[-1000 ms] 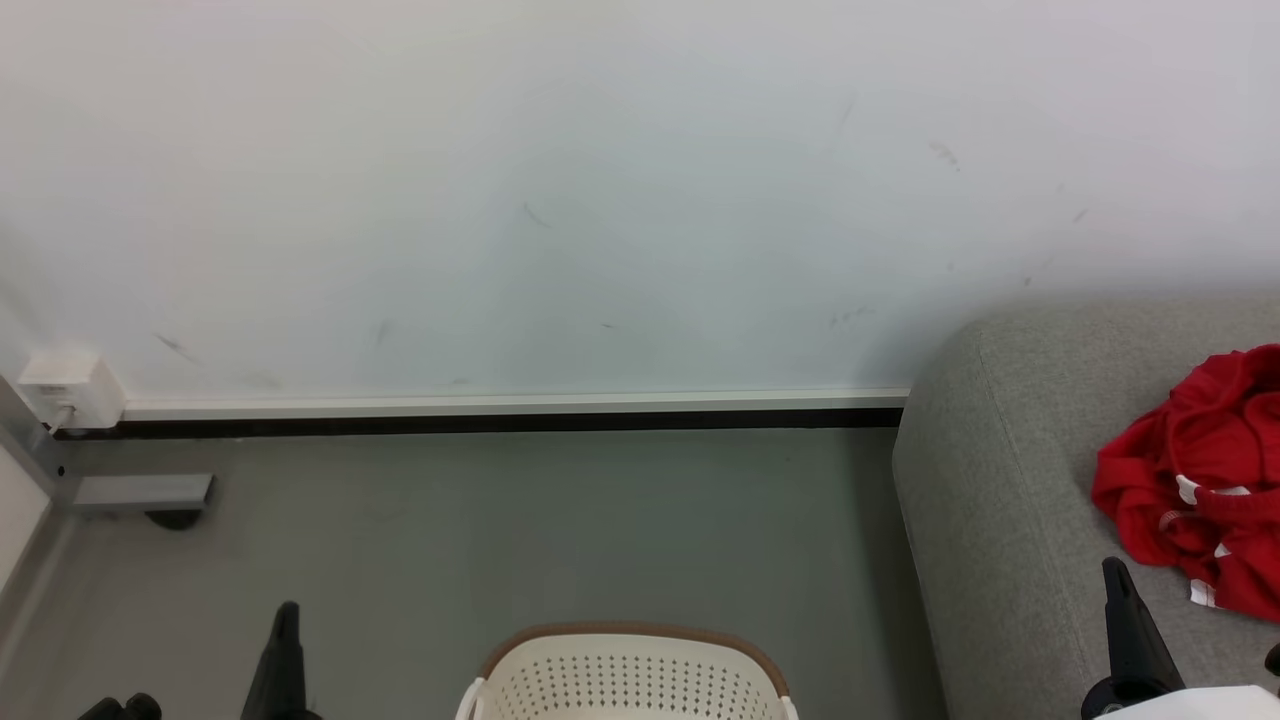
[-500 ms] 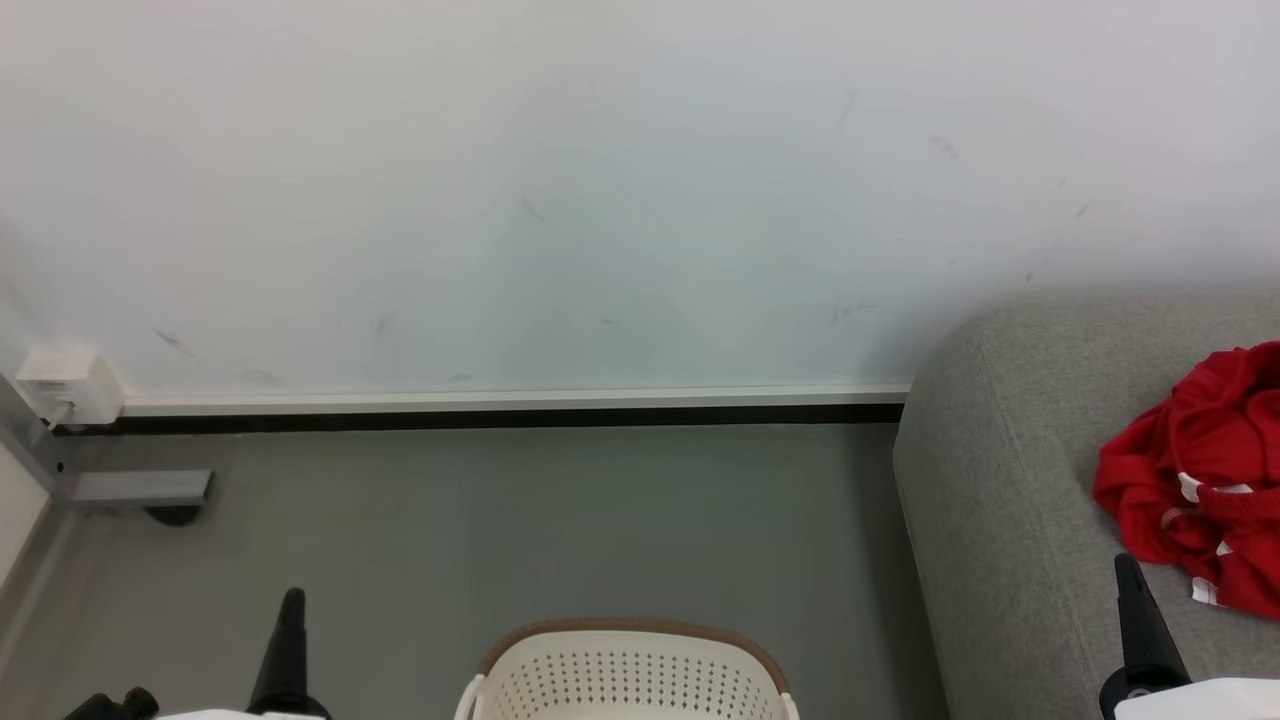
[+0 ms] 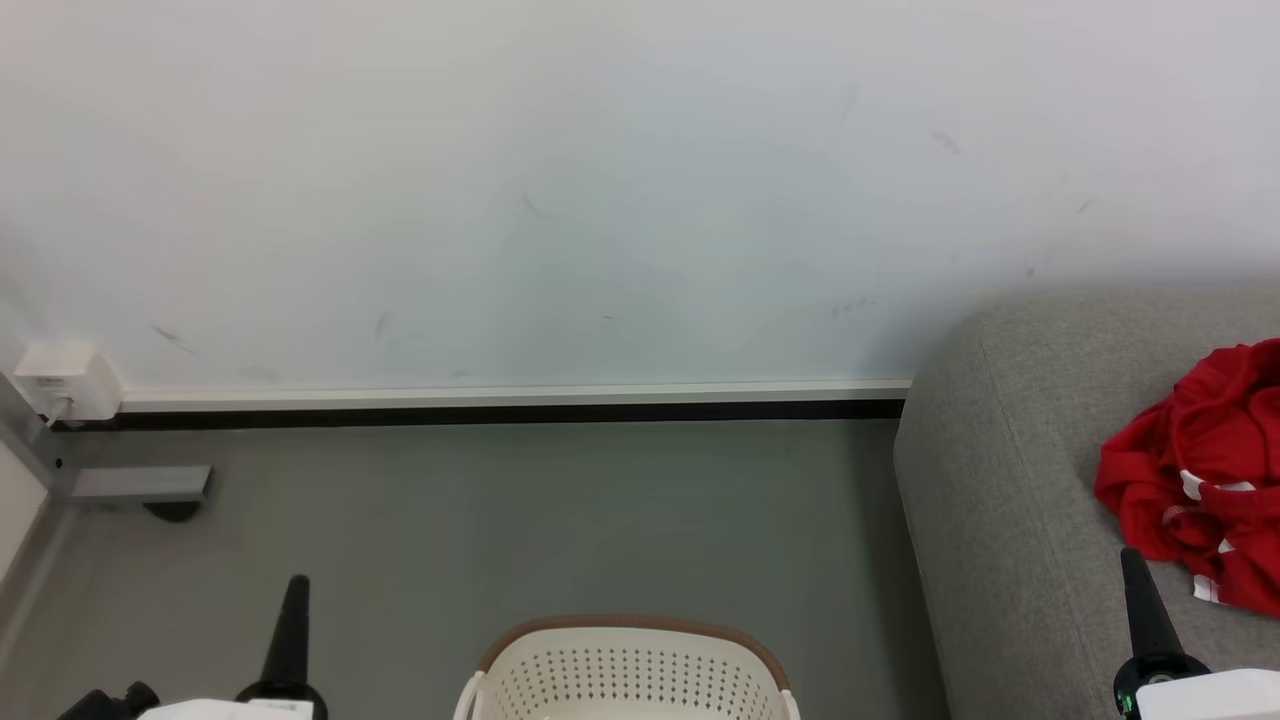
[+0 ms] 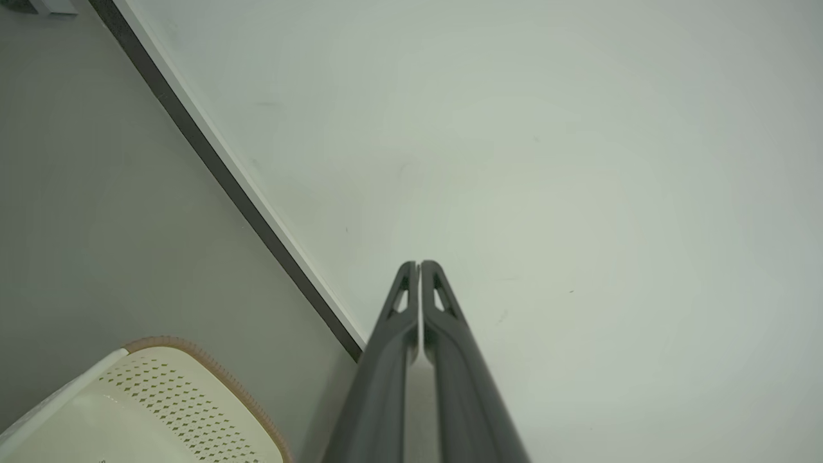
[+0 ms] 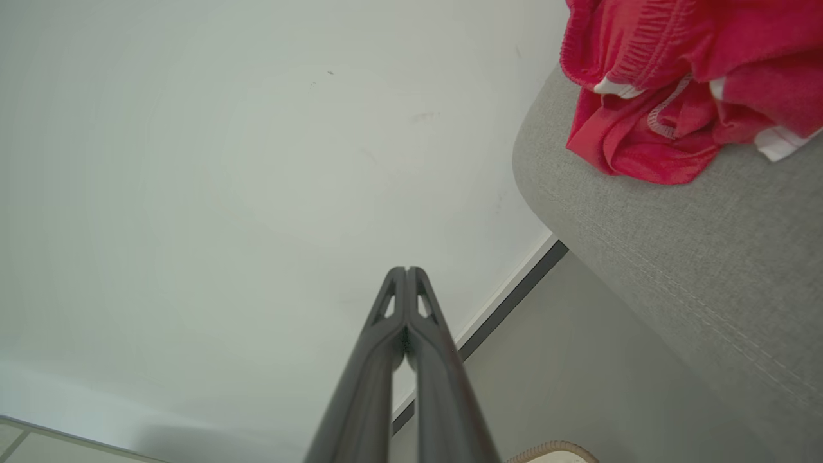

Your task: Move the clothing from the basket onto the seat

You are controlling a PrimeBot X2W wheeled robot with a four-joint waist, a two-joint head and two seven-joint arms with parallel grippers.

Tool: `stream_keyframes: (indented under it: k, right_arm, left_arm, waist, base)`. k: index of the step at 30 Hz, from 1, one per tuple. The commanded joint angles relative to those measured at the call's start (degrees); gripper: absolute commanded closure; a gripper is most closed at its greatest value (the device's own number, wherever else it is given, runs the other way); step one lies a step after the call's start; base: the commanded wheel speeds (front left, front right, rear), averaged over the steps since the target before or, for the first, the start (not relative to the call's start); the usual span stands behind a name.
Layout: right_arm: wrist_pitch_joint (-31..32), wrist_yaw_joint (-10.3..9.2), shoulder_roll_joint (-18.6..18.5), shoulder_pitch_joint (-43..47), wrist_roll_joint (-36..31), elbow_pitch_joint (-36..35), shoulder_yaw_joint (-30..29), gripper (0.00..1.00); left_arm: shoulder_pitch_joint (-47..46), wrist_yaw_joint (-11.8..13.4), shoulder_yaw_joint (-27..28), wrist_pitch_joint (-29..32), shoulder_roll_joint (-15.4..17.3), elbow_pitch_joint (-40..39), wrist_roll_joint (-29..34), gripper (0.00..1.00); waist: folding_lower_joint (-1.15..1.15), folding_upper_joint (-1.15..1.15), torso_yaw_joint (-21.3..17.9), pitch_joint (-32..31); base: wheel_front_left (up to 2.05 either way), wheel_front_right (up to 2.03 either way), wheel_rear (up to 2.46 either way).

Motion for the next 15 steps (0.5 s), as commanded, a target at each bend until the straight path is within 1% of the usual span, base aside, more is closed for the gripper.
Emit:
stream_keyframes:
  k: [1, 15]
  right_arm:
    - [0.4, 0.02, -0.1, -1.1, 1.7, -0.6, -0.4, 1.0]
    - [2.4, 0.02, 0.3, -1.6, 8.2, -0.5, -1.7, 1.0]
  left_arm:
    - [-1.1, -0.3, 0.1, 0.6, 0.3, -0.5, -1.8, 1.0]
    - [-1.9, -0.5, 0.0, 2.5, 0.2, -0.6, -9.3, 1.0]
  waist:
    - [0.0, 0.0, 0.0, 0.0]
    - [0.0, 0.0, 0.0, 0.4]
  base:
    - [0.0, 0.0, 0.0]
    - [0.0, 0.0, 0.0]
